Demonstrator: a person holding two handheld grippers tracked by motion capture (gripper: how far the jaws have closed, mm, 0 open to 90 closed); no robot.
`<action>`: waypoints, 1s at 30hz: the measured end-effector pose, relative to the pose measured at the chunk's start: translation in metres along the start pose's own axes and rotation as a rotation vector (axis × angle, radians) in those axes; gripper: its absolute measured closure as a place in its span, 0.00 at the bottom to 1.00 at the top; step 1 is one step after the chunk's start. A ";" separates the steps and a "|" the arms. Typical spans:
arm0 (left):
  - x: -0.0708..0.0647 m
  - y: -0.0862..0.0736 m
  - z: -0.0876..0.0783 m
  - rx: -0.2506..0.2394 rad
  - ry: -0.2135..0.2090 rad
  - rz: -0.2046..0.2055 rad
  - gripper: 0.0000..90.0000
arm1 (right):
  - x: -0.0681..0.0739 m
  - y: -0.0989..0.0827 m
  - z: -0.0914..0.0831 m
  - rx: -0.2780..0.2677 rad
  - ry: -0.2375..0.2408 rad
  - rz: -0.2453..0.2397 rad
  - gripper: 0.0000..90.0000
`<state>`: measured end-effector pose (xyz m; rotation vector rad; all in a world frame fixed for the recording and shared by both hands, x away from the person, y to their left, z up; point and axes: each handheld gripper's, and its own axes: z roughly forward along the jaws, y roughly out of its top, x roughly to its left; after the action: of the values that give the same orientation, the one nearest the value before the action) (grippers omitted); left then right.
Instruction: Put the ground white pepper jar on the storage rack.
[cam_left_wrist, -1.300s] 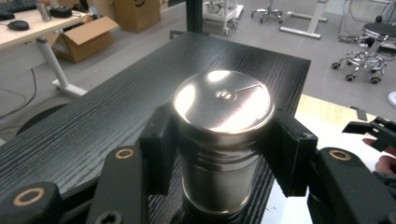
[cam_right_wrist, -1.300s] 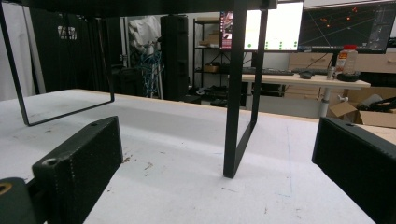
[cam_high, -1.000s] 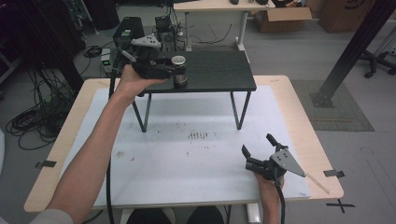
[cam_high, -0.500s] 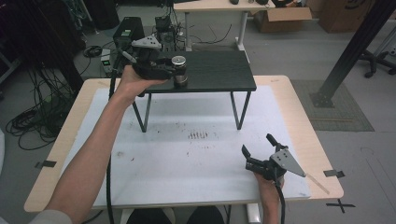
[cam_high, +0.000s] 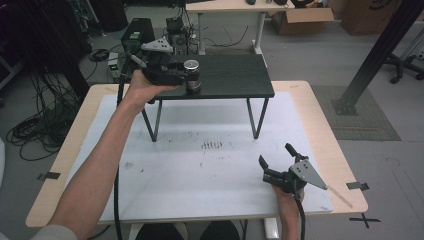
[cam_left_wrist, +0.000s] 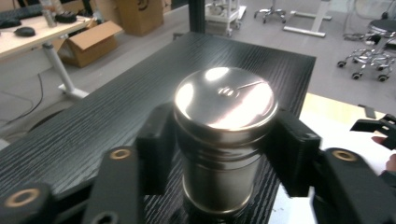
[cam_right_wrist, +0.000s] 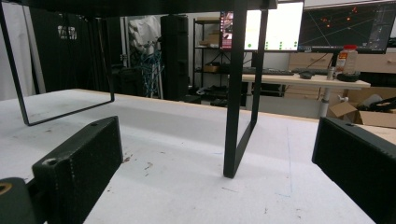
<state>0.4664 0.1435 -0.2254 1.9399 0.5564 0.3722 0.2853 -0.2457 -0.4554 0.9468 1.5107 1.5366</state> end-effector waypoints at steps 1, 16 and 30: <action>0.000 0.000 0.001 0.007 -0.004 -0.009 0.46 | 0.000 0.000 0.000 0.000 0.000 0.000 0.02; -0.003 0.001 0.003 -0.002 0.042 -0.042 0.00 | 0.000 0.000 0.000 0.000 -0.001 0.000 0.02; -0.007 0.003 -0.001 0.003 0.040 -0.026 0.00 | 0.000 0.000 0.000 0.000 -0.001 -0.001 0.02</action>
<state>0.4604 0.1395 -0.2227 1.9301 0.6080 0.3942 0.2851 -0.2456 -0.4554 0.9467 1.5106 1.5357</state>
